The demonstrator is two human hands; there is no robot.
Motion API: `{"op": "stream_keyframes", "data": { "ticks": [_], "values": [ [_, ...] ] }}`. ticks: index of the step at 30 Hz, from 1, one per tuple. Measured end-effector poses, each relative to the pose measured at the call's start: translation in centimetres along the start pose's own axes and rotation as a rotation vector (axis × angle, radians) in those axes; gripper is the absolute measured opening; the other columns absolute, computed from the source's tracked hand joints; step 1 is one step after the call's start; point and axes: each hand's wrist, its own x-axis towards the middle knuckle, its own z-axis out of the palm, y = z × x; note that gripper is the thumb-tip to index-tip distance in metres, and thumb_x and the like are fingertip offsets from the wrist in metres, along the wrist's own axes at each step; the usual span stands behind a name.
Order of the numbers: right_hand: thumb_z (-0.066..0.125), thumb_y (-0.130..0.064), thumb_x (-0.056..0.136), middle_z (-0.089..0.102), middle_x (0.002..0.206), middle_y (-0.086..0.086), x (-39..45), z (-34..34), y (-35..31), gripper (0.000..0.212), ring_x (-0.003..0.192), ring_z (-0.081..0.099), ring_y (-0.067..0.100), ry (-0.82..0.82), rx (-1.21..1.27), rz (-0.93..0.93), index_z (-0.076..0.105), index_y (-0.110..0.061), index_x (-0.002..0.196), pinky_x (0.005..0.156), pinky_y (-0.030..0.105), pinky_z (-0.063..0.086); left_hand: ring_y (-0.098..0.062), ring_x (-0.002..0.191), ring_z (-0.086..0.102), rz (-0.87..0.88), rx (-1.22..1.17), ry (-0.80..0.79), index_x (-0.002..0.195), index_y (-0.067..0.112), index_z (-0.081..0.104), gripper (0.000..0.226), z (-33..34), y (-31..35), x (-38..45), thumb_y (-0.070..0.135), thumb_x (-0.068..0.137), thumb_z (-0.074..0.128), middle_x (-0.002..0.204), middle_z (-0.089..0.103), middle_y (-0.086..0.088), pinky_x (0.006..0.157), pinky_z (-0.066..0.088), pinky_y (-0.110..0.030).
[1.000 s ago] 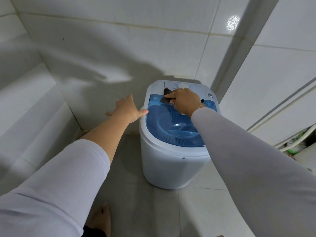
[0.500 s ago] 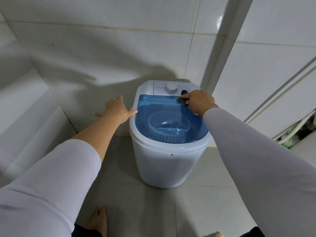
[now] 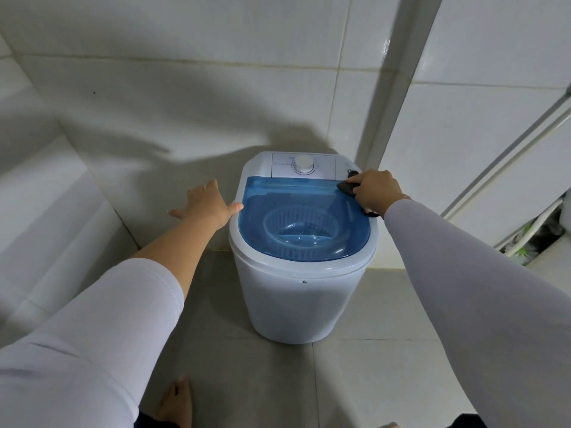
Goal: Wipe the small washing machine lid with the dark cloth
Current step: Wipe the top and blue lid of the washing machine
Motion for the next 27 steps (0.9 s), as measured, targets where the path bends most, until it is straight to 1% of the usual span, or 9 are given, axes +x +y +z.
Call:
{"op": "stream_keyframes", "data": {
  "ticks": [2, 6, 10, 13, 17, 20, 22, 25, 27],
  "values": [
    [0.040, -0.011, 0.096, 0.059, 0.127, 0.017, -0.5, -0.5, 0.2, 0.041, 0.116, 0.054, 0.034, 0.000, 0.003, 0.016, 0.058, -0.022, 0.132, 0.089, 0.035, 0.046, -0.030, 0.147, 0.020, 0.004, -0.033, 0.027, 0.153, 0.021, 0.015, 0.084, 0.1, 0.0, -0.3, 0.056, 0.088, 0.055, 0.158, 0.024, -0.008, 0.111, 0.019, -0.067],
    [0.042, -0.009, 0.095, 0.060, 0.128, 0.014, -0.6, -2.2, -1.2, 0.041, 0.114, 0.057, 0.033, 0.082, 0.027, 0.000, 0.060, -0.023, 0.129, 0.088, 0.034, 0.047, -0.028, 0.148, 0.015, 0.025, -0.087, 0.050, 0.153, 0.021, 0.014, 0.085, 0.0, -0.2, -0.7, 0.053, 0.087, 0.058, 0.159, 0.022, -0.007, 0.111, 0.017, -0.068],
    [0.042, -0.009, 0.095, 0.058, 0.133, 0.009, -0.3, -3.9, -6.1, 0.043, 0.118, 0.055, 0.031, 0.124, -0.004, -0.177, 0.057, -0.026, 0.131, 0.094, 0.036, 0.045, -0.030, 0.148, 0.017, 0.035, -0.190, -0.007, 0.153, 0.019, 0.013, 0.094, 0.3, -1.1, -0.1, 0.055, 0.081, 0.064, 0.158, 0.023, -0.009, 0.112, 0.021, -0.066],
    [0.042, -0.010, 0.095, 0.057, 0.133, 0.006, -0.6, -3.7, -10.8, 0.046, 0.119, 0.053, 0.029, 0.102, -0.045, -0.325, 0.053, -0.030, 0.134, 0.092, 0.035, 0.044, -0.031, 0.147, 0.019, 0.043, -0.268, -0.052, 0.153, 0.020, 0.014, 0.104, 0.6, -1.7, 0.2, 0.055, 0.073, 0.072, 0.157, 0.026, -0.009, 0.112, 0.027, -0.061],
    [0.044, -0.016, 0.095, 0.060, 0.127, 0.005, -0.8, -1.8, -15.5, 0.040, 0.118, 0.053, 0.029, 0.074, -0.103, -0.432, 0.058, -0.035, 0.128, 0.085, 0.037, 0.048, -0.031, 0.148, 0.014, 0.065, -0.268, -0.102, 0.153, 0.017, 0.011, 0.111, 1.0, -1.9, 0.1, 0.054, 0.071, 0.075, 0.159, 0.022, -0.008, 0.114, 0.025, -0.060],
    [0.042, -0.018, 0.096, 0.055, 0.131, 0.007, -0.8, 0.0, -17.3, 0.042, 0.125, 0.047, 0.030, 0.055, -0.224, -0.432, 0.055, -0.036, 0.131, 0.086, 0.040, 0.045, -0.032, 0.148, 0.015, 0.057, -0.276, -0.117, 0.153, 0.017, 0.010, 0.110, 1.3, -2.1, 0.2, 0.056, 0.072, 0.073, 0.159, 0.023, -0.009, 0.113, 0.026, -0.060],
    [0.041, -0.019, 0.096, 0.052, 0.134, 0.006, -0.9, 1.1, -17.3, 0.043, 0.128, 0.043, 0.030, 0.025, -0.291, -0.403, 0.051, -0.032, 0.135, 0.089, 0.042, 0.043, -0.031, 0.149, 0.011, 0.072, -0.246, -0.117, 0.154, 0.018, 0.008, 0.107, 1.1, -1.9, 0.0, 0.056, 0.075, 0.070, 0.159, 0.021, -0.008, 0.113, 0.023, -0.061],
    [0.039, -0.025, 0.097, 0.053, 0.133, 0.006, -1.2, 2.0, -16.4, 0.041, 0.124, 0.044, 0.031, -0.002, -0.264, -0.383, 0.050, -0.030, 0.136, 0.086, 0.040, 0.041, -0.029, 0.149, 0.009, 0.077, -0.174, -0.106, 0.154, 0.021, 0.006, 0.101, 0.7, -1.5, -0.5, 0.056, 0.080, 0.065, 0.160, 0.019, -0.005, 0.111, 0.020, -0.068],
    [0.039, -0.022, 0.097, 0.053, 0.132, 0.006, -1.2, 2.2, -15.8, 0.042, 0.123, 0.045, 0.031, 0.014, -0.237, -0.392, 0.051, -0.034, 0.135, 0.084, 0.039, 0.042, -0.027, 0.149, 0.009, 0.071, -0.158, -0.107, 0.154, 0.023, 0.006, 0.099, 0.6, -1.4, -0.9, 0.056, 0.081, 0.064, 0.160, 0.019, -0.005, 0.110, 0.019, -0.069]
  ]
}}
